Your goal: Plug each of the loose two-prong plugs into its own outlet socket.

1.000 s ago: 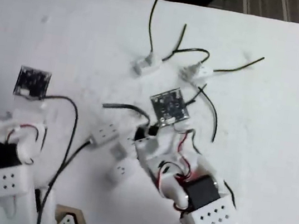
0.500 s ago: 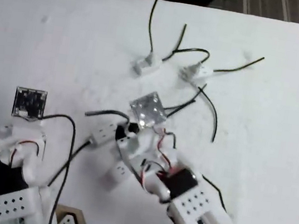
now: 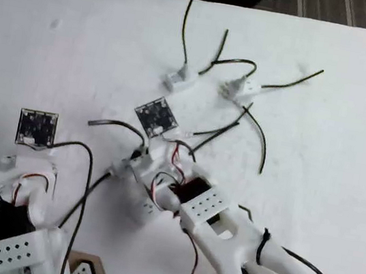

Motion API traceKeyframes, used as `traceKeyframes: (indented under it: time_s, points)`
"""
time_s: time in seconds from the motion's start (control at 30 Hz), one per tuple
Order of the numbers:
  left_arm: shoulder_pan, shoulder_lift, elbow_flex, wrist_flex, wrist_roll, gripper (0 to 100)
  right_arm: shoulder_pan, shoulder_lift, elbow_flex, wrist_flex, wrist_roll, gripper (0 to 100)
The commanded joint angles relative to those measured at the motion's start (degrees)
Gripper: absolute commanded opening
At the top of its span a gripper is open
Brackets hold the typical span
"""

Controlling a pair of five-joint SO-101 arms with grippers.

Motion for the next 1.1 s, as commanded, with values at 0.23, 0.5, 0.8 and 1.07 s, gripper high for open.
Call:
traceKeyframes:
  time_s: [0.23, 0.5, 0.8, 1.07]
  points:
    - [-0.48, -0.75, -0.18, 0.09, 0.0, 2, -0.22, 2.77, -4.57, -2.15, -0.62, 1.8]
    - [-0.48, -0.75, -0.18, 0.09, 0.0, 2, 0.04, 8.84, -8.09, -1.8, -0.35, 1.8]
    - [-0.48, -0.75, -0.18, 0.09, 0.0, 2, -0.22, 9.27, -8.26, 4.18, 0.79, 1.7]
    - [-0.48, -0.75, -0.09, 0.09, 0.0, 2, -3.21, 11.38, -8.44, 6.37, 4.48, 1.7]
